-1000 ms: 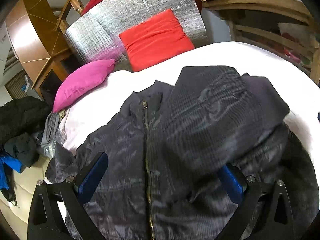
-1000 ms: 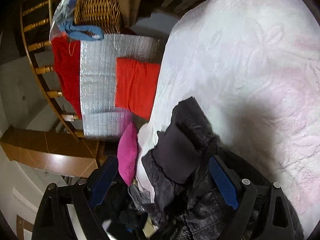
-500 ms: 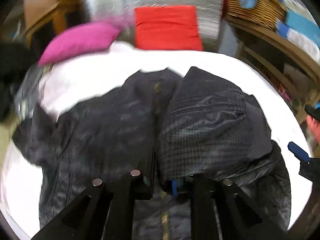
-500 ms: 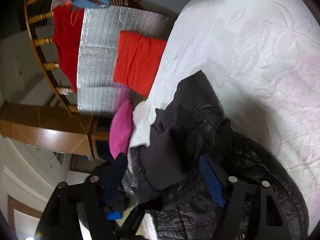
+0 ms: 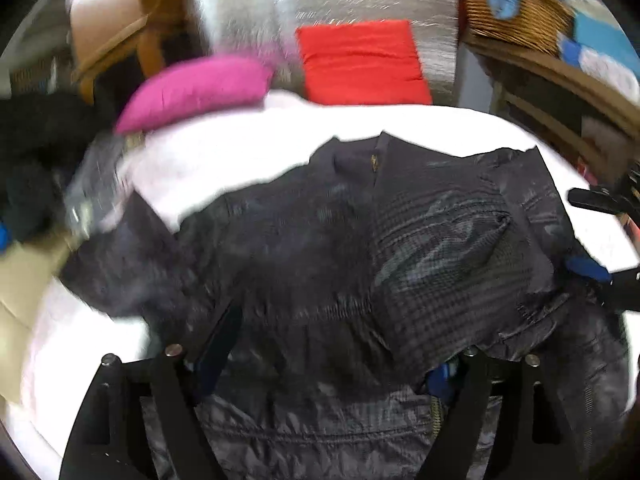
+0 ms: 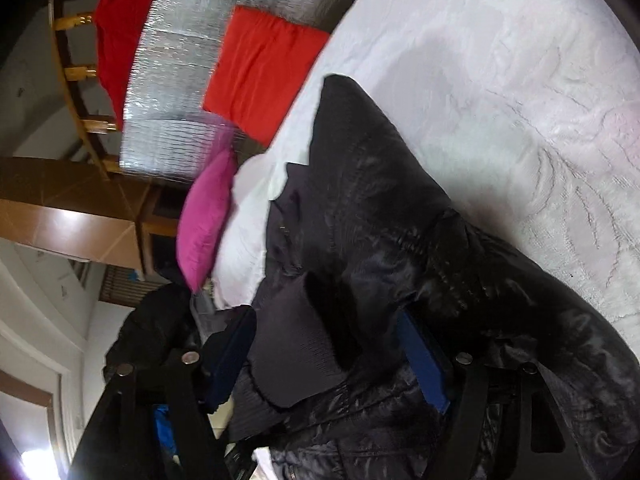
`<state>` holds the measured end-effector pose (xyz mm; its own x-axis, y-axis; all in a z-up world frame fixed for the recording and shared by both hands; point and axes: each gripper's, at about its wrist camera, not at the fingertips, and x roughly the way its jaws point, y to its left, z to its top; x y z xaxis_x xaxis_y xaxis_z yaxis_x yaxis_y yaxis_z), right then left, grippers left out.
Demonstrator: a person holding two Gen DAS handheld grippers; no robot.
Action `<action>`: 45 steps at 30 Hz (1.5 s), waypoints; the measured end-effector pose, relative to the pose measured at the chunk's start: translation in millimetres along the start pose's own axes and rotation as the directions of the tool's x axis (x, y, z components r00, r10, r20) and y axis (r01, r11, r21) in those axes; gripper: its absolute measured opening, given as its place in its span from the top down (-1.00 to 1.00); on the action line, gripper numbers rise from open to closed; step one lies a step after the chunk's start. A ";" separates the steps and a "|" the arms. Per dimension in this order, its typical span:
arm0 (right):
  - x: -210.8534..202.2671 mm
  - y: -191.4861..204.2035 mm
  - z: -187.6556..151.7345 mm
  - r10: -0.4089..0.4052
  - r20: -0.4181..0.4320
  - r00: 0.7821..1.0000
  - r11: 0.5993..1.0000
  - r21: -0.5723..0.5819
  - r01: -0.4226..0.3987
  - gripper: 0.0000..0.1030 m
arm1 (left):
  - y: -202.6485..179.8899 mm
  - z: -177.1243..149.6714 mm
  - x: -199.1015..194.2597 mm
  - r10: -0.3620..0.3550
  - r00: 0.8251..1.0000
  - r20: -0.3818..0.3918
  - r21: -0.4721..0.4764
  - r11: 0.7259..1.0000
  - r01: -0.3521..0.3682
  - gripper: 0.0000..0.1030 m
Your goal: Fold large clothes
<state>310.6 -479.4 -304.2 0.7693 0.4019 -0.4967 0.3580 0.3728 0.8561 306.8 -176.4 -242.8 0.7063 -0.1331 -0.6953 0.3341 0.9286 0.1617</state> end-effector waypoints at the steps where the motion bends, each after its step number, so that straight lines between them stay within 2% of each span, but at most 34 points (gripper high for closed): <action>1: 1.9 -4.6 1.7 -0.013 -0.001 1.000 1.000 0.021 0.013 -0.47 | 0.2 0.6 -2.7 0.017 1.000 0.018 0.020 1.000 -0.017 -0.64; 2: 3.5 -9.9 3.7 -0.020 -0.005 1.000 0.999 0.047 0.020 -0.45 | -0.7 2.5 -5.1 0.029 0.999 0.031 0.033 0.999 -0.030 -0.66; 5: 4.1 -22.9 10.2 0.005 -0.025 1.000 0.993 0.119 -0.002 -0.45 | -13.2 7.8 -13.2 0.119 0.989 0.091 0.100 0.987 -0.128 -0.75; 7: 1.9 -27.1 13.7 0.020 -0.030 0.999 0.989 0.145 -0.015 -0.45 | -29.2 11.7 -8.6 0.224 0.964 0.140 0.170 0.954 -0.246 -0.82; 9: 0.3 -30.0 16.3 0.025 -0.035 0.999 0.987 0.159 -0.019 -0.45 | -39.0 14.4 2.3 0.285 0.943 0.174 0.216 0.923 -0.319 -0.82; 11: 0.7 -31.0 18.3 0.024 -0.046 0.999 0.987 0.161 -0.016 -0.45 | -45.1 16.4 14.6 0.332 0.925 0.183 0.246 0.896 -0.370 -0.82; 12: 1.1 -31.6 19.1 0.023 -0.053 0.998 0.987 0.161 -0.014 -0.45 | -44.6 17.3 19.3 0.338 0.925 0.175 0.249 0.893 -0.374 -0.82; 14: 1.9 -31.6 18.8 0.024 -0.060 0.998 0.987 0.160 -0.014 -0.45 | -36.1 19.7 22.5 0.315 0.938 0.142 0.217 0.915 -0.340 -0.75; 15: 2.4 -31.7 19.1 0.026 -0.061 0.998 0.987 0.163 -0.016 -0.45 | -25.8 22.1 22.1 0.276 0.954 0.114 0.170 0.941 -0.292 -0.67; 16: 2.7 -33.3 19.4 0.029 -0.061 0.998 0.985 0.169 -0.019 -0.45 | -10.9 25.3 23.0 0.205 0.977 0.062 0.104 0.972 -0.211 -0.45; 17: 3.0 -35.0 19.5 0.034 -0.062 0.998 0.984 0.176 -0.023 -0.44 | 3.4 26.6 26.7 0.131 0.991 0.008 0.034 0.991 -0.131 -0.36; 18: 3.4 -36.9 19.7 0.041 -0.064 0.997 0.983 0.184 -0.028 -0.44 | 15.4 26.9 29.7 0.061 0.997 -0.038 -0.035 0.997 -0.063 -0.27; 20: 1.4 -42.0 19.4 0.054 -0.068 0.996 0.980 0.197 -0.040 -0.44 | 43.6 23.8 39.7 -0.081 0.989 -0.122 -0.181 0.982 0.058 -0.28; 22: 0.2 -43.7 18.4 0.062 -0.069 0.996 0.978 0.201 -0.047 -0.44 | 68.3 14.6 47.6 -0.221 0.960 -0.171 -0.302 0.939 0.163 -0.31; 24: -0.6 -44.5 17.1 0.064 -0.073 0.995 0.979 0.199 -0.048 -0.44 | 86.7 3.4 50.1 -0.312 0.930 -0.194 -0.382 0.897 0.222 -0.45; 25: 0.6 -43.2 16.3 0.064 -0.077 0.995 0.979 0.198 -0.047 -0.44 | 94.6 -3.0 48.2 -0.334 0.921 -0.198 -0.406 0.884 0.233 -0.51; 29: 3.5 -44.2 13.7 0.078 -0.100 0.992 0.975 0.213 -0.056 -0.44 | 103.7 -19.0 37.5 -0.339 0.917 -0.210 -0.400 0.886 0.236 -0.59; 33: 4.4 -44.4 13.5 0.067 -0.103 0.992 0.978 0.205 -0.045 -0.44 | 104.8 -37.0 26.6 -0.365 0.903 -0.228 -0.417 0.874 0.248 -0.59; 35: 3.9 -45.4 15.0 0.063 -0.101 0.993 0.978 0.207 -0.042 -0.44 | 109.3 -44.0 21.8 -0.374 0.897 -0.236 -0.442 0.863 0.244 -0.60; 38: 2.7 -48.1 15.4 0.077 -0.104 0.992 0.974 0.222 -0.053 -0.44 | 123.8 -54.1 12.1 -0.421 0.881 -0.215 -0.518 0.814 0.263 -0.59; 40: 2.5 -48.3 15.2 0.074 -0.106 0.992 0.975 0.216 -0.050 -0.44 | 127.4 -51.5 1.6 -0.411 0.889 -0.201 -0.535 0.806 0.252 -0.59; 44: 3.7 -44.7 14.7 0.060 -0.104 0.993 0.978 0.204 -0.038 -0.44 | 116.7 -16.0 -18.2 -0.287 0.940 -0.183 -0.443 0.878 0.182 -0.60; 45: 3.9 -43.5 14.5 0.053 -0.103 0.993 0.980 0.197 -0.032 -0.44 | 110.9 -1.2 -24.5 -0.228 0.959 -0.168 -0.408 0.902 0.143 -0.61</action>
<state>305.7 -506.2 -341.3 0.7283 0.5056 -0.4625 0.4307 0.1873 0.8829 325.7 -69.8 -208.7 0.4966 -0.2815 -0.8211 0.1477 0.9596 -0.2396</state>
